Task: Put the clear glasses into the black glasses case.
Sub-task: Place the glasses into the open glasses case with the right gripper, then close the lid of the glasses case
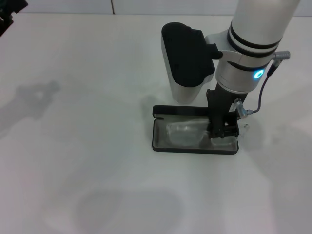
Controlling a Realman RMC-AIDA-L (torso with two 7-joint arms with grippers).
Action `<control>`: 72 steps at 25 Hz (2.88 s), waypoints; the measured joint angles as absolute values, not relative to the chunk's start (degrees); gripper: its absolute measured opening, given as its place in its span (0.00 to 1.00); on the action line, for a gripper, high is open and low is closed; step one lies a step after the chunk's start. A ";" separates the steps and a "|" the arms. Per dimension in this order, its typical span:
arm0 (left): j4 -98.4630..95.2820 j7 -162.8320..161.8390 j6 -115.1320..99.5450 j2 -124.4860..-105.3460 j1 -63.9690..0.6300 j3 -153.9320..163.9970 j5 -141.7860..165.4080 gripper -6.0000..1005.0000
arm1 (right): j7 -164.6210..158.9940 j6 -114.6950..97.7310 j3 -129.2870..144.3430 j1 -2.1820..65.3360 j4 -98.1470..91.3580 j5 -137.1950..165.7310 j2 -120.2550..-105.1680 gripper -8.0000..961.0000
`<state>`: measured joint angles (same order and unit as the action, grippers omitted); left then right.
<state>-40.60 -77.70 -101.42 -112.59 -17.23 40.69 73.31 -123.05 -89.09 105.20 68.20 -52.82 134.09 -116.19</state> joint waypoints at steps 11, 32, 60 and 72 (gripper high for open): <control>-40.60 -77.65 -101.42 -112.76 -16.80 40.69 73.30 0.12 | -123.04 -88.27 105.19 68.20 -52.64 133.95 -116.19 0.10; -41.00 -78.91 -102.07 -113.24 -17.56 41.78 75.63 0.13 | -129.63 -92.63 93.73 37.51 -100.44 135.41 -116.03 0.10; -25.89 -76.91 -79.43 -120.10 -42.57 59.68 98.67 0.16 | -98.46 -100.99 28.00 6.07 -66.92 87.80 -115.53 0.10; -24.23 -76.62 -72.46 -120.46 -43.39 65.97 96.00 0.16 | -95.43 -103.71 25.79 7.23 -59.52 87.60 -115.39 0.10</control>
<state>-24.23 -76.62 -72.46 -120.46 -43.39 65.97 96.00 -95.43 -103.71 25.79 7.23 -59.52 87.60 -115.39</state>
